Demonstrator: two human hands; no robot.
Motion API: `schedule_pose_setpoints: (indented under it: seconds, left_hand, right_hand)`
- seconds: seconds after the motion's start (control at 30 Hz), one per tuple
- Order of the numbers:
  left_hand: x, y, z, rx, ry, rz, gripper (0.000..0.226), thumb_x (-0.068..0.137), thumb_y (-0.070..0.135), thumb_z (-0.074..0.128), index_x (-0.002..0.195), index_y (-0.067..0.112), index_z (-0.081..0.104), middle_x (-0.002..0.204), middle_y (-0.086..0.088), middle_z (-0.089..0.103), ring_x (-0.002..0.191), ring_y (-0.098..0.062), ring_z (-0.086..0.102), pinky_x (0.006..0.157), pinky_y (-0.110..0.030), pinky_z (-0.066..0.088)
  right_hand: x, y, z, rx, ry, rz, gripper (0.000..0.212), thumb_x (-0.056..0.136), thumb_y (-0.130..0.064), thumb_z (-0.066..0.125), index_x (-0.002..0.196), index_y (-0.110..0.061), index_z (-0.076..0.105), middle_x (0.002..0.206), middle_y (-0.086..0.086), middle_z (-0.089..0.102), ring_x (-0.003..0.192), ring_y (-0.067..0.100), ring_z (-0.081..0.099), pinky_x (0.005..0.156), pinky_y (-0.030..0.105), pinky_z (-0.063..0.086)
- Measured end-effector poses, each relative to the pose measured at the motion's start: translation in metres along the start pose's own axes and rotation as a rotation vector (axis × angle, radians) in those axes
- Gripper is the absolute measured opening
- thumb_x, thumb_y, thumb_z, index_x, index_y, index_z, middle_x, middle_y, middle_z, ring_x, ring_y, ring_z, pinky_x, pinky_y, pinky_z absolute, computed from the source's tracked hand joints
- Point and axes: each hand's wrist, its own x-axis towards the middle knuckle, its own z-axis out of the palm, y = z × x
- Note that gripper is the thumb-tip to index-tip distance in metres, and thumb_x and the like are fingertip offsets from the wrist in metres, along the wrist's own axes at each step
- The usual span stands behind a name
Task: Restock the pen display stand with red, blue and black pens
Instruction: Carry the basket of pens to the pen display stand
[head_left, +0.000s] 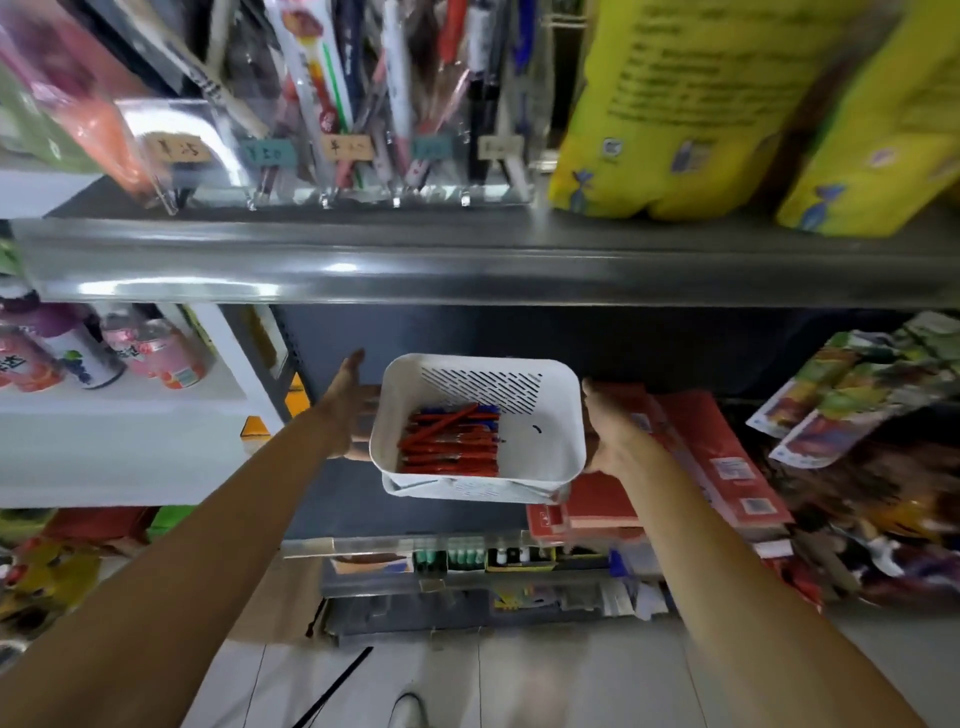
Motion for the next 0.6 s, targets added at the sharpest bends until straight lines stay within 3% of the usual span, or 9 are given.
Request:
schedule_pose_setpoints:
  seconds: [0.13, 0.23, 0.33, 0.4, 0.47, 0.53, 0.6]
  left_hand:
    - [-0.011, 0.011, 0.046, 0.13, -0.037, 0.062, 0.077, 0.09, 0.073, 0.019, 0.106, 0.011, 0.061, 0.105, -0.009, 0.062, 0.091, -0.027, 0.059, 0.082, -0.041, 0.045]
    - [-0.014, 0.019, 0.084, 0.205, -0.121, 0.095, 0.076, 0.091, 0.072, 0.018, 0.11, 0.012, 0.061, 0.108, -0.009, 0.062, 0.091, -0.026, 0.059, 0.084, -0.041, 0.045]
    - [-0.018, 0.025, 0.126, 0.27, -0.202, 0.111, 0.077, 0.09, 0.074, 0.017, 0.113, 0.014, 0.059, 0.116, -0.009, 0.06, 0.093, -0.026, 0.058, 0.08, -0.04, 0.045]
    - [-0.02, 0.028, 0.157, 0.295, -0.245, 0.114, 0.077, 0.09, 0.074, 0.018, 0.108, 0.012, 0.06, 0.111, -0.01, 0.06, 0.089, -0.027, 0.057, 0.071, -0.037, 0.045]
    - [-0.024, 0.03, 0.191, 0.308, -0.314, 0.11, 0.076, 0.089, 0.075, 0.021, 0.105, 0.011, 0.059, 0.106, -0.01, 0.059, 0.088, -0.027, 0.056, 0.065, -0.034, 0.045]
    - [-0.028, 0.034, 0.224, 0.322, -0.418, 0.093, 0.074, 0.086, 0.076, 0.028, 0.102, 0.01, 0.057, 0.101, -0.01, 0.056, 0.083, -0.026, 0.054, 0.064, -0.033, 0.045]
    - [-0.031, 0.035, 0.256, 0.362, -0.471, 0.087, 0.068, 0.089, 0.072, 0.029, 0.093, 0.009, 0.054, 0.092, -0.01, 0.055, 0.076, -0.025, 0.052, 0.063, -0.034, 0.045]
  right_hand:
    - [-0.027, 0.0, -0.047, 0.066, 0.043, -0.016, 0.046, 0.095, -0.058, 0.041, 0.116, -0.019, 0.054, 0.131, 0.007, 0.055, 0.124, 0.032, 0.05, 0.107, 0.056, 0.036]
    - [-0.045, 0.007, -0.09, 0.14, 0.116, -0.044, 0.068, 0.082, -0.069, 0.05, 0.129, -0.019, 0.054, 0.131, 0.013, 0.058, 0.122, 0.037, 0.052, 0.107, 0.06, 0.035]
    - [-0.066, 0.013, -0.133, 0.188, 0.174, -0.034, 0.055, 0.089, -0.065, 0.047, 0.111, -0.016, 0.058, 0.109, 0.014, 0.061, 0.109, 0.036, 0.056, 0.105, 0.056, 0.038]
    - [-0.082, 0.019, -0.155, 0.19, 0.246, -0.025, 0.045, 0.095, -0.057, 0.045, 0.1, -0.015, 0.059, 0.096, 0.013, 0.061, 0.09, 0.032, 0.057, 0.092, 0.05, 0.043]
    - [-0.101, 0.025, -0.171, 0.216, 0.299, -0.045, 0.05, 0.093, -0.059, 0.047, 0.113, -0.016, 0.061, 0.112, 0.013, 0.062, 0.098, 0.034, 0.058, 0.086, 0.05, 0.044]
    - [-0.118, 0.029, -0.187, 0.232, 0.365, -0.088, 0.062, 0.091, -0.062, 0.049, 0.128, -0.013, 0.059, 0.124, 0.013, 0.061, 0.115, 0.036, 0.056, 0.095, 0.049, 0.047]
    - [-0.123, 0.038, -0.213, 0.284, 0.436, -0.09, 0.062, 0.092, -0.058, 0.049, 0.127, -0.008, 0.06, 0.122, 0.011, 0.062, 0.118, 0.035, 0.055, 0.103, 0.049, 0.044]
